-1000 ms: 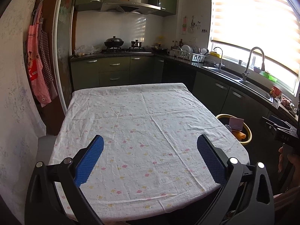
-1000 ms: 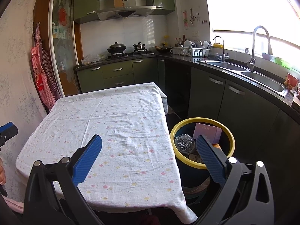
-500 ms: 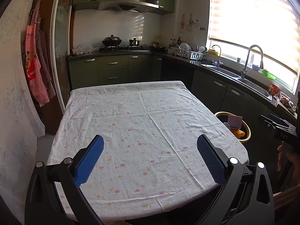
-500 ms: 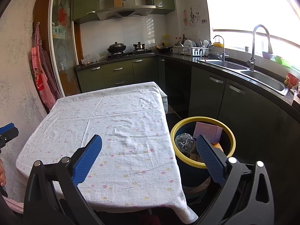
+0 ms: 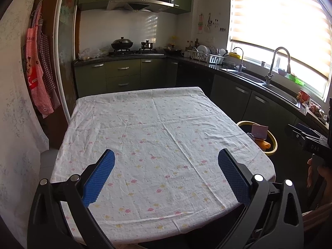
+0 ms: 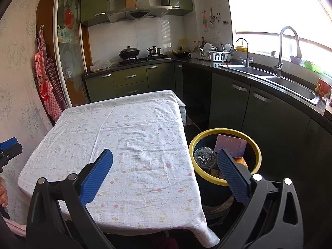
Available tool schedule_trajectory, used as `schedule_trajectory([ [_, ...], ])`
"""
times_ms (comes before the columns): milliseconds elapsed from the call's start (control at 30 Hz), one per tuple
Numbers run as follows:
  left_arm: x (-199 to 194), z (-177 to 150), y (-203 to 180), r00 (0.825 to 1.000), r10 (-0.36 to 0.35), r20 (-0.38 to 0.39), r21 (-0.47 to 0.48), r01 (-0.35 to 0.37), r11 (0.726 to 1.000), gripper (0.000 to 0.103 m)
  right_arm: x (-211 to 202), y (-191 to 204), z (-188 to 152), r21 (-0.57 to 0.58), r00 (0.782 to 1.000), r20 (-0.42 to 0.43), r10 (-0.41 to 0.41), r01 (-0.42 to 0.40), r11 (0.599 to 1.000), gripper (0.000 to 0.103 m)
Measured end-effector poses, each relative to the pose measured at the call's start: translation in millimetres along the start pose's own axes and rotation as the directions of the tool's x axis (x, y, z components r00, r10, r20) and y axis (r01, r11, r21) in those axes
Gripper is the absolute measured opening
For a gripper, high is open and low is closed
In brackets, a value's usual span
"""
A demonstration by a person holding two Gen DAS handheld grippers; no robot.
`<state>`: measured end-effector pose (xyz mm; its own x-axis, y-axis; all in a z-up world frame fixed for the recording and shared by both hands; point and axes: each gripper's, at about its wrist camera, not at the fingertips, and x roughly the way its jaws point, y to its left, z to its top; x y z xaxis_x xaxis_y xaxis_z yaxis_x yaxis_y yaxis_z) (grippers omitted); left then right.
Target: Collect trash
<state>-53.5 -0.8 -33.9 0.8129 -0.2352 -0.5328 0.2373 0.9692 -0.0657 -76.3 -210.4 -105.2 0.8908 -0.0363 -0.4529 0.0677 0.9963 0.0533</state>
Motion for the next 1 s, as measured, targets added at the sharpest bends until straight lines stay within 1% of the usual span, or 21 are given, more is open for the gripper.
schedule_trajectory([
  [1000,4.9,-2.5,-1.0,1.000,-0.007,-0.014,0.009,0.007,1.000,0.098,0.5,0.1,-0.2,0.002,1.000,-0.002,-0.001,0.001,1.000,0.096],
])
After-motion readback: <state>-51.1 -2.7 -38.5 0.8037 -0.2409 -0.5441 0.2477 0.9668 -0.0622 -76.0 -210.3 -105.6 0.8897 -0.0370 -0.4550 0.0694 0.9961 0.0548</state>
